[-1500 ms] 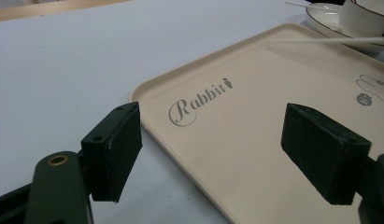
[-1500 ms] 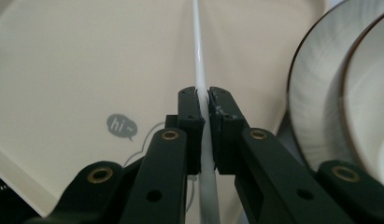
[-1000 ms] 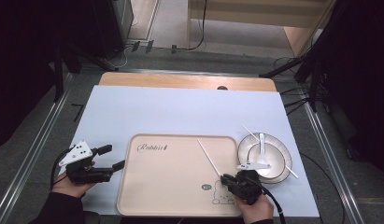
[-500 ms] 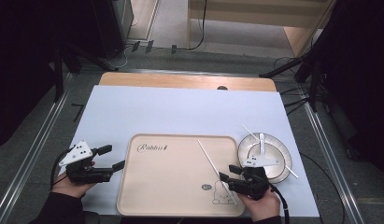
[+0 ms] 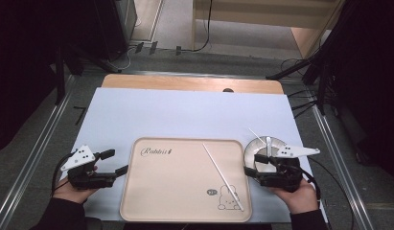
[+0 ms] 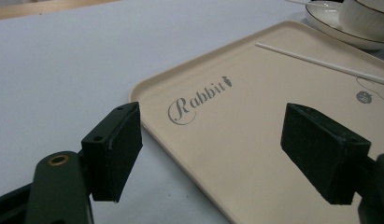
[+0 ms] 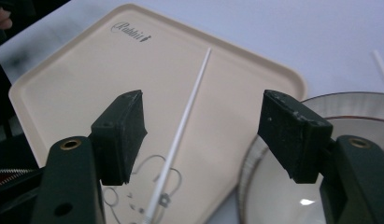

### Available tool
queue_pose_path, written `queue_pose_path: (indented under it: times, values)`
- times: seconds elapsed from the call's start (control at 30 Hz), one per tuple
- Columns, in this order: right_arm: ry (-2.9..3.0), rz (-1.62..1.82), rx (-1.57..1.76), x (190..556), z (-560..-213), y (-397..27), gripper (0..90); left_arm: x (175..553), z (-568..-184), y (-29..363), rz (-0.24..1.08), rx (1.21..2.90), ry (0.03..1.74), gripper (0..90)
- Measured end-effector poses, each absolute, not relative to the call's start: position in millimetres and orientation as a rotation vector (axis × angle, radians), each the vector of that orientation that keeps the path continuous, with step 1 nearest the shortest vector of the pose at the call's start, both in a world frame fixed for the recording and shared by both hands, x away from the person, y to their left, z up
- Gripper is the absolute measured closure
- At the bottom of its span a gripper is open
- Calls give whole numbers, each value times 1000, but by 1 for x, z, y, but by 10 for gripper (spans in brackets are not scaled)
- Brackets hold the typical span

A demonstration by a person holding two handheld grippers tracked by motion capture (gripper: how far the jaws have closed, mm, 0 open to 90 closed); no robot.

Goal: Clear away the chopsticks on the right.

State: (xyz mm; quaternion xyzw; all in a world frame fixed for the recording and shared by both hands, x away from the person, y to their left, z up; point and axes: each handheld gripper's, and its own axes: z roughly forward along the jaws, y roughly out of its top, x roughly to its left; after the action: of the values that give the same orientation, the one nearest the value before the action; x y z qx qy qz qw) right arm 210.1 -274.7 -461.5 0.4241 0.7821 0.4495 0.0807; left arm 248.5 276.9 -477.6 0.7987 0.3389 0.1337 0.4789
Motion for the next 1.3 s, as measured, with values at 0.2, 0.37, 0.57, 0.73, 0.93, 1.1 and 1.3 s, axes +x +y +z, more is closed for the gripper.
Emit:
queue_pose_path:
  times: [0.2,0.37,0.57,0.73,0.93,1.1,1.3]
  values:
    - [2310,1368,1244,214,-455,-306,315,248,-478,278,327,1949,829,211]
    - [2275,1354,1252,214,-453,-327,310,248,-478,278,328,1952,829,211]
    - [2263,1348,1295,219,-454,-347,300,248,-478,278,329,1952,830,211]
    - [2222,1314,1339,221,-456,-365,302,247,-478,278,328,1954,829,212]
    - [2190,1291,1391,223,-462,-386,312,247,-478,278,328,1954,830,212]
    - [2128,1267,1427,219,-468,-401,316,247,-478,278,329,1955,831,212]
    - [2139,1199,1496,217,-482,-411,366,247,-478,278,330,1953,830,212]
